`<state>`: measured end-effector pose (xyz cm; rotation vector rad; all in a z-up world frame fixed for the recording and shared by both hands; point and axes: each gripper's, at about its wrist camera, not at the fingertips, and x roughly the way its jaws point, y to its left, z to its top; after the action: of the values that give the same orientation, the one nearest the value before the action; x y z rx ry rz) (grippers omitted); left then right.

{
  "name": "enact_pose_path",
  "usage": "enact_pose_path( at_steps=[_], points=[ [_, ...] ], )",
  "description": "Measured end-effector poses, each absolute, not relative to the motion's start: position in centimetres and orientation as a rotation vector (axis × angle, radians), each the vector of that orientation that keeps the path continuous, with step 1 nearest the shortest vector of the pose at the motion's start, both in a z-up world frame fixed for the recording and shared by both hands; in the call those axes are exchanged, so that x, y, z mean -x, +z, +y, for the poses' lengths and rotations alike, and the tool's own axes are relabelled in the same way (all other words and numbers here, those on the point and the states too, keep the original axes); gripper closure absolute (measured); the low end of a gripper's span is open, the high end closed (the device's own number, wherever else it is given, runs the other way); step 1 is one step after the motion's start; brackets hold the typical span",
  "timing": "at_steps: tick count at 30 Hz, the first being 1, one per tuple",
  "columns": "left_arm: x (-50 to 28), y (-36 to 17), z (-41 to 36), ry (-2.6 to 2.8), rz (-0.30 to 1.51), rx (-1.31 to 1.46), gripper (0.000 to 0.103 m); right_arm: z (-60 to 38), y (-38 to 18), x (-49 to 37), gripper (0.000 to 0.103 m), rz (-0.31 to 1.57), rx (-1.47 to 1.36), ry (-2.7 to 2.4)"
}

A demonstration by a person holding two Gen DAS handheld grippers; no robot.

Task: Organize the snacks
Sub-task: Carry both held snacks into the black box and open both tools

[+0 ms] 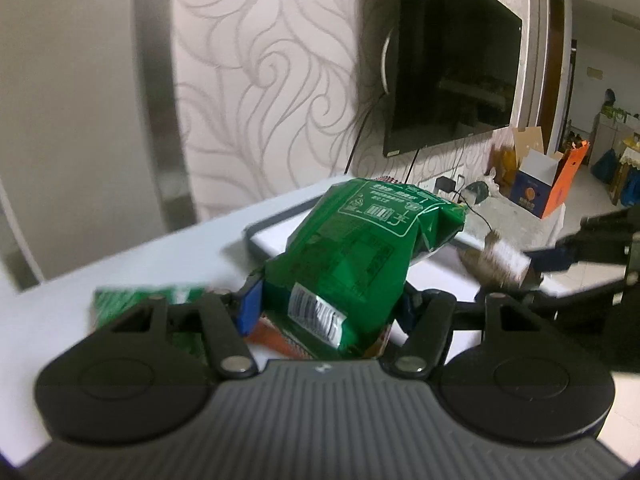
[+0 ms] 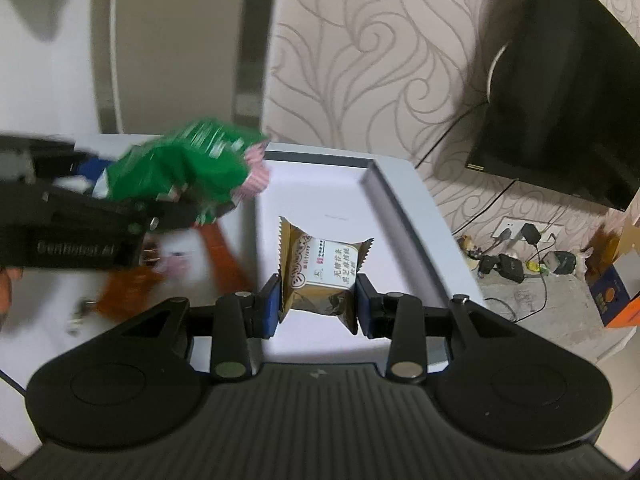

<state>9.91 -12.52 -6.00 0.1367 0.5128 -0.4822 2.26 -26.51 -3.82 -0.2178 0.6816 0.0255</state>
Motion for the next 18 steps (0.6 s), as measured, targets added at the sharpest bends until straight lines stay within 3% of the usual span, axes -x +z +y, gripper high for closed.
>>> enact_pose_path(
  at_steps=[18],
  points=[
    [-19.5, -11.4, -21.9, -0.437, 0.622, -0.157, 0.037, -33.4, -8.9, -12.2, 0.060, 0.785, 0.253, 0.146]
  ],
)
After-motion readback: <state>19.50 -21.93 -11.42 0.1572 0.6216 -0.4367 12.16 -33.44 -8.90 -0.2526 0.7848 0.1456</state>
